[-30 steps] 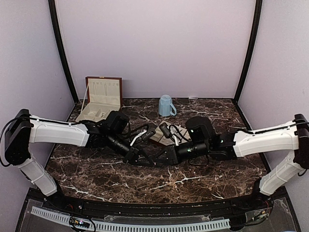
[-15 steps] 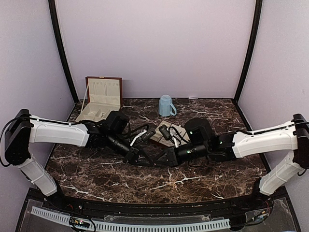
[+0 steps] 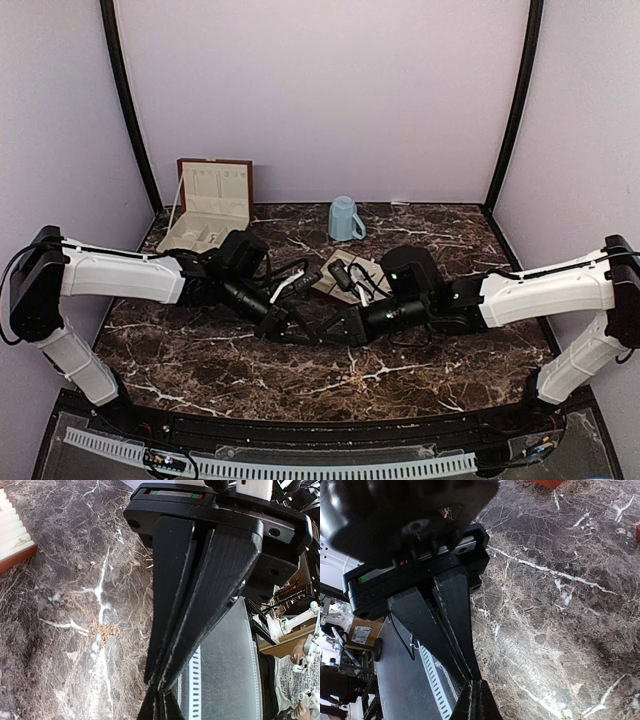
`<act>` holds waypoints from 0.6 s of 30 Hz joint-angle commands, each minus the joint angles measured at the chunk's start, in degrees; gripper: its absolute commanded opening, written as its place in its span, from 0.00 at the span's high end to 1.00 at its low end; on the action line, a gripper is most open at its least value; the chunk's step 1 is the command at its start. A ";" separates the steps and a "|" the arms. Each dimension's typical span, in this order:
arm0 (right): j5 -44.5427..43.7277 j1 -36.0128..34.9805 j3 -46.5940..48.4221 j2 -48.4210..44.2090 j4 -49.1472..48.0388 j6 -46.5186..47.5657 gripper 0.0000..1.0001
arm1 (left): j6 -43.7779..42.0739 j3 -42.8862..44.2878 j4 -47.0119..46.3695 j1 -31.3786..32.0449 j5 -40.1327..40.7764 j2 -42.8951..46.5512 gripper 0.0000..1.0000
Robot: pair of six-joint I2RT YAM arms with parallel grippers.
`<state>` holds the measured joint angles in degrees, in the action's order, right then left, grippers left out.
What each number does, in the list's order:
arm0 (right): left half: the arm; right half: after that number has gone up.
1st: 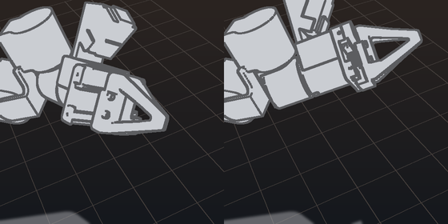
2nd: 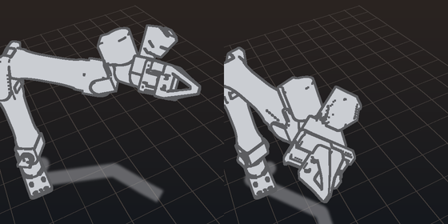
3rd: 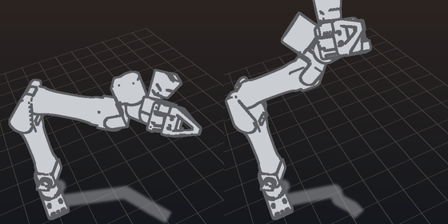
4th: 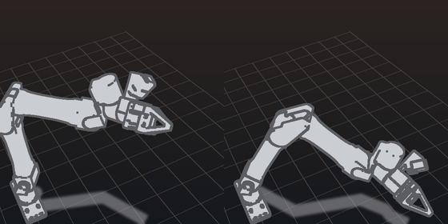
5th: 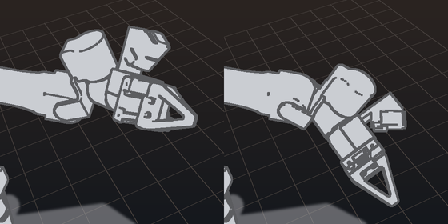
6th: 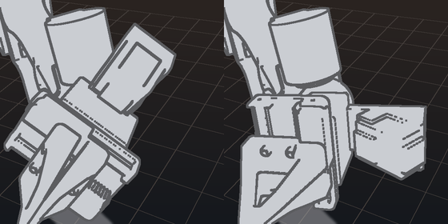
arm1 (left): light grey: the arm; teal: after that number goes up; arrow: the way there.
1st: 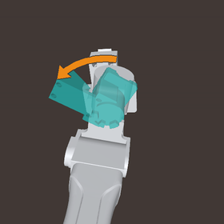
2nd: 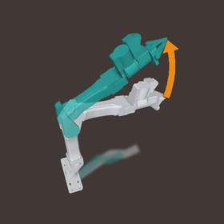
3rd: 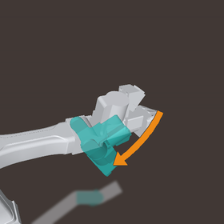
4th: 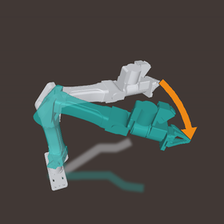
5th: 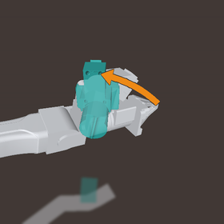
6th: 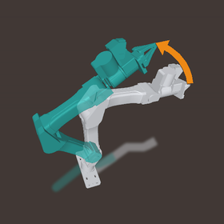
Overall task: Organize the mixed jewelry
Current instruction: Pass from the left arm to the right
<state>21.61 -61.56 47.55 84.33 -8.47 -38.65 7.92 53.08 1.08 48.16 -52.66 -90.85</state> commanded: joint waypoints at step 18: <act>-2.78 -1.18 -1.05 -1.63 0.38 0.58 1.00 | 0.46 -1.13 -2.91 -0.24 1.60 1.58 1.00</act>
<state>19.59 -62.08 47.40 84.29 -8.01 -38.46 8.08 52.45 0.08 48.16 -51.40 -90.85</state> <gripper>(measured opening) 0.006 0.017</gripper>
